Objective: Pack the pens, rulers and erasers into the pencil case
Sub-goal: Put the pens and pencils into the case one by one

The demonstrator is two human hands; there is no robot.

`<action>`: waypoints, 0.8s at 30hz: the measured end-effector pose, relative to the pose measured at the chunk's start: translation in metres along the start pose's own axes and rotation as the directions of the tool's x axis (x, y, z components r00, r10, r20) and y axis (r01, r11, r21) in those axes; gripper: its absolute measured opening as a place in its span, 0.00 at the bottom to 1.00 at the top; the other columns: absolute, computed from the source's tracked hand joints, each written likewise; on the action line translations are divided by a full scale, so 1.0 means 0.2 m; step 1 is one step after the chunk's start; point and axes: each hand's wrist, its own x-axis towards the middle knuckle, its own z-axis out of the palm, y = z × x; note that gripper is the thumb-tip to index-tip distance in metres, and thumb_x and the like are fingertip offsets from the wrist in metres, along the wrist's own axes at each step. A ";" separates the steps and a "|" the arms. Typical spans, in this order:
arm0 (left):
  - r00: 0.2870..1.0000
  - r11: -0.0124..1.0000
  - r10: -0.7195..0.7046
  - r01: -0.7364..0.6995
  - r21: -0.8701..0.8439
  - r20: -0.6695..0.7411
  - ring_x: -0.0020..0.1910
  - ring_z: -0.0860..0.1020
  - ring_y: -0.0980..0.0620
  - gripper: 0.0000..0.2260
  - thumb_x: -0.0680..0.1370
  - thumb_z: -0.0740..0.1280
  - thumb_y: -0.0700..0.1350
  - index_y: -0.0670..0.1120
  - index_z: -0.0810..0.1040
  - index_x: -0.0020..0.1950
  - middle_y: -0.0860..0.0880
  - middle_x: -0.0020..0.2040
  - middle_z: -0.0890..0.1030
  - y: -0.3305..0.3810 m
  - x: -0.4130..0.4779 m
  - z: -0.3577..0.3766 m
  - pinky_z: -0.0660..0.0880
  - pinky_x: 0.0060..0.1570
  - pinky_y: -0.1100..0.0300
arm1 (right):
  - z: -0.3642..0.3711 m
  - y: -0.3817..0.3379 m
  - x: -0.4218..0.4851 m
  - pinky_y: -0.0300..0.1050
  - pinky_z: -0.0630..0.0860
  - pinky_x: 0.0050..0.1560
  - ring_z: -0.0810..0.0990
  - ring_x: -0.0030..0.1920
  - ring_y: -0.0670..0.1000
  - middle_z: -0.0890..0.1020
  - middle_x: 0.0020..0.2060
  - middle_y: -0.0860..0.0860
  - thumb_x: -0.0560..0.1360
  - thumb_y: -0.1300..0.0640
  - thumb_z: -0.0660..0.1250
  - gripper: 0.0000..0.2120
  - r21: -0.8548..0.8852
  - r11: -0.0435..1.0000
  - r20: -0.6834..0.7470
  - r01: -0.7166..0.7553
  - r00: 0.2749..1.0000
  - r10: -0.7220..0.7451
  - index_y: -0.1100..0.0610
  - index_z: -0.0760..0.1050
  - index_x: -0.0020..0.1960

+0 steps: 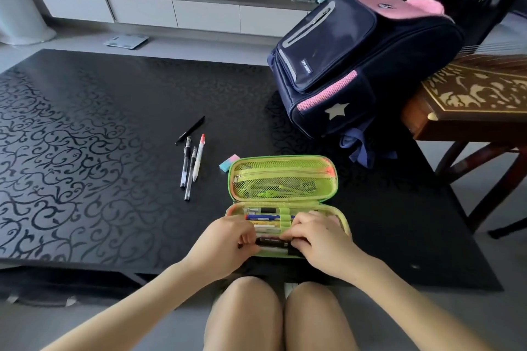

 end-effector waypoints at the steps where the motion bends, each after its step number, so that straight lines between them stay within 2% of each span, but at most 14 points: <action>1: 1.000 1.000 -0.006 0.006 0.006 -0.007 0.36 0.73 0.53 0.06 0.70 0.72 0.47 0.47 0.78 0.37 0.57 0.35 0.73 0.01 0.00 0.01 0.74 0.37 0.58 | 0.00 0.01 0.00 0.45 0.63 0.55 0.70 0.55 0.47 0.71 0.45 0.40 0.77 0.54 0.63 0.13 0.002 1.000 -0.012 0.004 1.000 -0.004 0.45 0.77 0.59; 4: 0.999 1.000 -0.018 0.018 -0.002 -0.041 0.37 0.75 0.51 0.06 0.70 0.72 0.46 0.45 0.78 0.37 0.54 0.35 0.75 0.01 0.01 0.02 0.75 0.40 0.56 | -0.01 0.02 0.00 0.55 0.66 0.59 0.69 0.53 0.46 0.72 0.45 0.40 0.73 0.49 0.66 0.14 -0.003 1.000 0.035 0.002 0.999 -0.002 0.42 0.76 0.58; 8: 0.999 1.000 0.002 -0.003 -0.027 -0.032 0.35 0.73 0.53 0.08 0.70 0.71 0.49 0.47 0.77 0.36 0.56 0.34 0.73 0.00 0.00 0.02 0.75 0.38 0.56 | -0.03 0.03 0.02 0.54 0.67 0.59 0.67 0.50 0.44 0.73 0.45 0.41 0.71 0.51 0.69 0.15 -0.014 1.000 0.080 -0.002 0.997 0.003 0.40 0.75 0.57; 10: 0.999 0.997 -0.015 0.012 -0.076 -0.041 0.33 0.71 0.59 0.08 0.70 0.72 0.50 0.48 0.77 0.35 0.60 0.33 0.71 0.00 0.00 -0.01 0.74 0.40 0.61 | -0.04 0.02 0.04 0.54 0.69 0.57 0.67 0.50 0.44 0.74 0.46 0.41 0.70 0.50 0.70 0.16 0.007 1.000 0.112 0.000 0.994 0.000 0.40 0.75 0.57; 12: 0.990 0.994 -0.069 0.058 -0.091 -0.121 0.31 0.69 0.63 0.09 0.70 0.73 0.48 0.47 0.77 0.33 0.60 0.31 0.70 -0.03 0.02 -0.06 0.69 0.36 0.70 | -0.06 0.00 0.07 0.53 0.71 0.56 0.69 0.52 0.43 0.75 0.47 0.40 0.69 0.47 0.71 0.16 0.046 0.999 0.101 0.006 0.995 -0.011 0.40 0.75 0.56; 14: 0.949 0.986 -0.167 0.160 -0.047 -0.266 0.31 0.71 0.59 0.10 0.72 0.71 0.47 0.45 0.77 0.33 0.56 0.32 0.72 -0.10 0.07 -0.12 0.66 0.33 0.70 | -0.09 -0.03 0.11 0.48 0.71 0.54 0.70 0.52 0.44 0.76 0.47 0.41 0.70 0.47 0.69 0.14 0.066 0.997 0.041 0.039 0.998 -0.042 0.42 0.76 0.55; 17: 0.817 0.899 -0.408 0.437 -0.023 -0.408 0.40 0.75 0.46 0.09 0.75 0.67 0.48 0.41 0.78 0.44 0.45 0.42 0.76 -0.28 0.20 -0.20 0.70 0.39 0.57 | -0.12 -0.11 0.19 0.43 0.71 0.52 0.72 0.49 0.45 0.77 0.45 0.44 0.73 0.50 0.66 0.10 0.094 0.992 -0.060 0.086 0.995 -0.081 0.47 0.78 0.54; 20: 0.718 0.769 -0.584 0.639 0.024 -0.379 0.50 0.73 0.37 0.17 0.76 0.64 0.50 0.36 0.72 0.53 0.37 0.52 0.73 -0.44 0.35 -0.26 0.70 0.48 0.50 | -0.12 -0.17 0.27 0.43 0.72 0.52 0.73 0.49 0.45 0.78 0.44 0.43 0.74 0.51 0.65 0.09 0.099 0.990 -0.110 0.104 0.989 -0.093 0.47 0.78 0.53; 24: 0.682 0.686 -0.674 0.721 0.102 -0.284 0.56 0.71 0.36 0.22 0.75 0.66 0.52 0.34 0.69 0.57 0.35 0.57 0.73 -0.53 0.48 -0.28 0.70 0.53 0.50 | -0.09 -0.21 0.32 0.44 0.73 0.52 0.73 0.50 0.45 0.79 0.45 0.43 0.74 0.51 0.64 0.09 0.089 0.988 -0.118 0.125 0.986 -0.114 0.47 0.78 0.53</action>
